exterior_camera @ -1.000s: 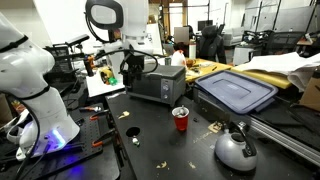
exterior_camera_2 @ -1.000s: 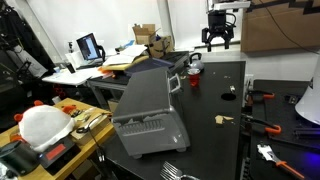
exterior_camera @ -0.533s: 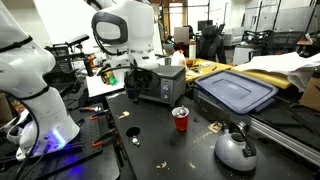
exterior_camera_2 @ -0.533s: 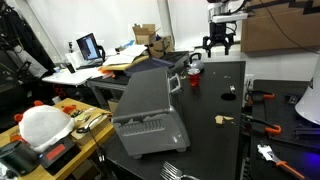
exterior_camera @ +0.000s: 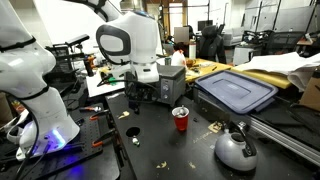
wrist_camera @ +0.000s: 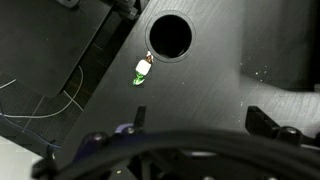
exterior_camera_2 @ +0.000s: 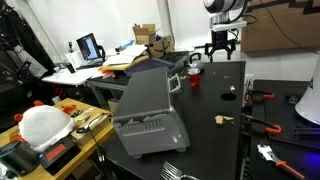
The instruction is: Put the piece of candy inside the red cup
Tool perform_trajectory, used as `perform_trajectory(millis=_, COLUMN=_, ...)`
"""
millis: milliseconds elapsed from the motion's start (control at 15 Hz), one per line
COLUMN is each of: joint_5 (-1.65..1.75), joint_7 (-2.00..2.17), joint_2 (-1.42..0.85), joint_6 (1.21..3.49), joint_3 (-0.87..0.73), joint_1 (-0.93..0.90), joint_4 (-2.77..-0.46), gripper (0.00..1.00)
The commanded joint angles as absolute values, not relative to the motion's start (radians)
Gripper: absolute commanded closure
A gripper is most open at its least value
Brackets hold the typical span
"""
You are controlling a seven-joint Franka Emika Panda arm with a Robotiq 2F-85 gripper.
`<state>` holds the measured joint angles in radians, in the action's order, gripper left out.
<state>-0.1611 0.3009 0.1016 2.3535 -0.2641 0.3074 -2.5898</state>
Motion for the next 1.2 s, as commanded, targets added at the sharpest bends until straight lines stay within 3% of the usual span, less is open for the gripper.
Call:
perform_trajectory(millis=0, joint_5=-0.154, joint_7=0.336, joint_2=0.072, joint_6=2.391, joint_3=-0.275, joint_1=0.316, joint_4=-2.585, gripper=0.0)
perform_trajectory(millis=1133, joint_5=-0.129, joint_7=0.306, joint_2=-0.074, joint_6=2.463, joint_3=-0.338, joint_1=0.336, joint_4=-2.621, gripper=0.0)
